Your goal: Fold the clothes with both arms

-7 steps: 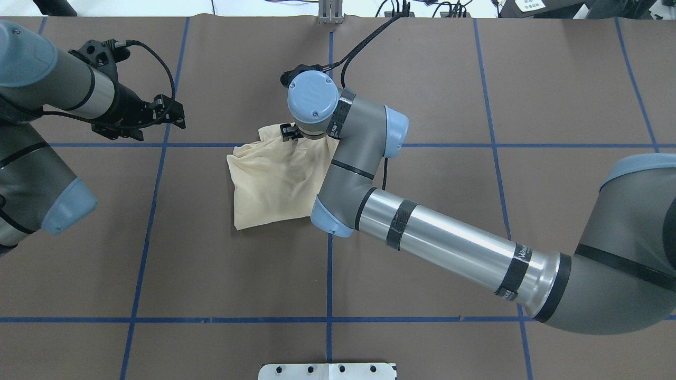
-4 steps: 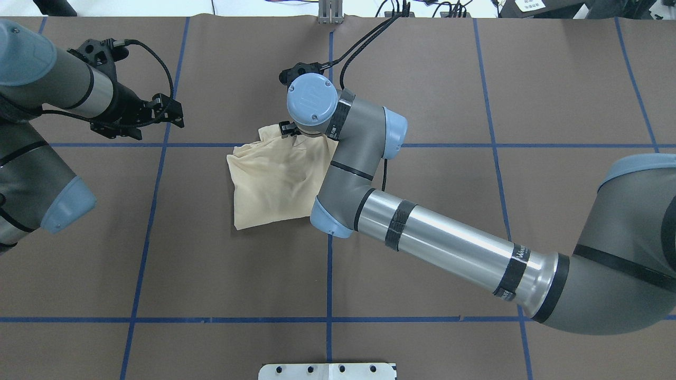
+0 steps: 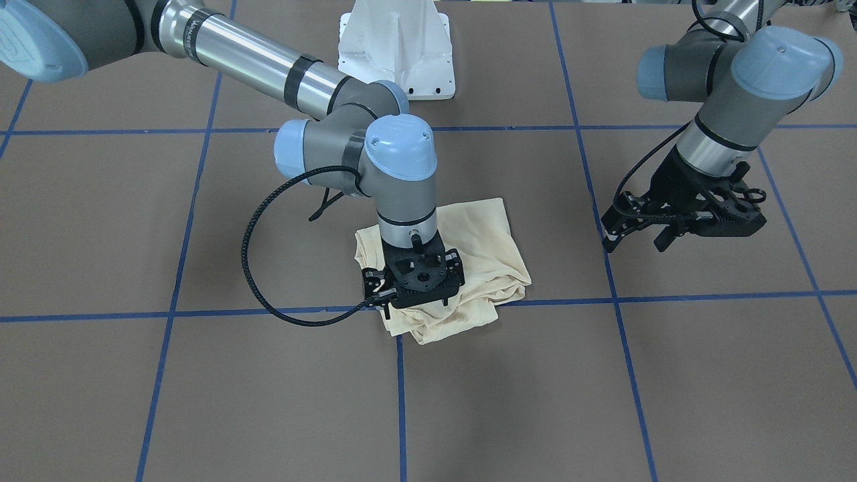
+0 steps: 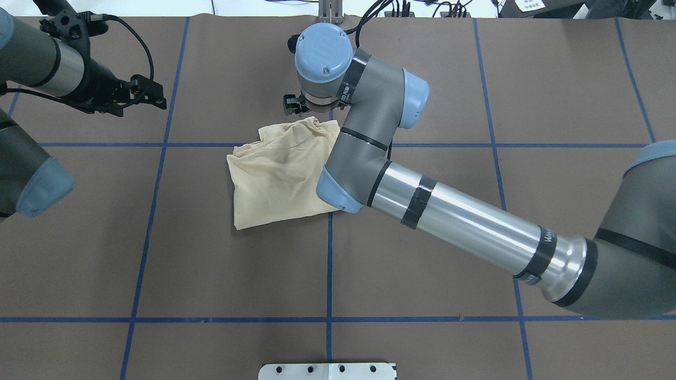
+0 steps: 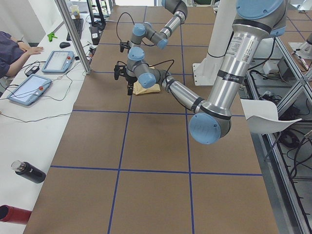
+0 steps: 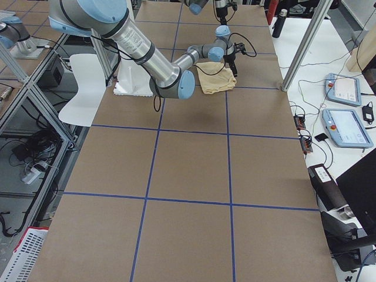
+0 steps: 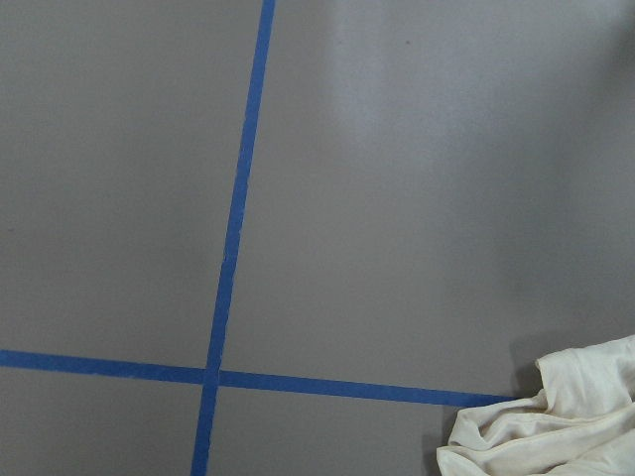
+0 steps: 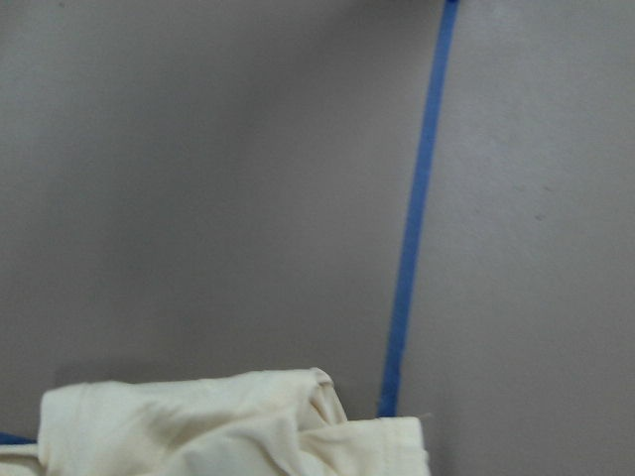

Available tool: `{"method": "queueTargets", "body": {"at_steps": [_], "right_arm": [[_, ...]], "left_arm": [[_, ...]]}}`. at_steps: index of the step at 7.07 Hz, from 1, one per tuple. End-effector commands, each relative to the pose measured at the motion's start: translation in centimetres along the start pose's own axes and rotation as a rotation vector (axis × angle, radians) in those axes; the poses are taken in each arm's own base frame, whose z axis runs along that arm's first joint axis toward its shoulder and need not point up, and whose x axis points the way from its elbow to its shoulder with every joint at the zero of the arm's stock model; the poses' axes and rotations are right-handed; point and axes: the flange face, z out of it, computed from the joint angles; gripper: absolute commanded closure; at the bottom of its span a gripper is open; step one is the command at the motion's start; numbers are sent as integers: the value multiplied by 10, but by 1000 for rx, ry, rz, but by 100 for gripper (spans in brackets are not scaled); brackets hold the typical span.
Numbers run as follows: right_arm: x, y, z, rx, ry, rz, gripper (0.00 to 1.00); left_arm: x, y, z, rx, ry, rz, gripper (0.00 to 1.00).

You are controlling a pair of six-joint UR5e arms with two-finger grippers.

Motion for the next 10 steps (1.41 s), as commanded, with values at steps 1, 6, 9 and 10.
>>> {"method": "queueTargets", "body": {"at_steps": [1,6,9,10], "right_arm": [[108,11,-43,-99,4,77,0],[415,78,-130,-200,99,-140,0],[602,109,-191,-220,23,-207,0],[646,133,-201,-225,37,-232,0]], "left_arm": [[-25,2,-32,29,1,85,0],[-159,-27,-108,92,-82,375,0],[-244,-57,-118,80,-151,390,0],[-268,-62,-123,78,-171,416,0]]}}
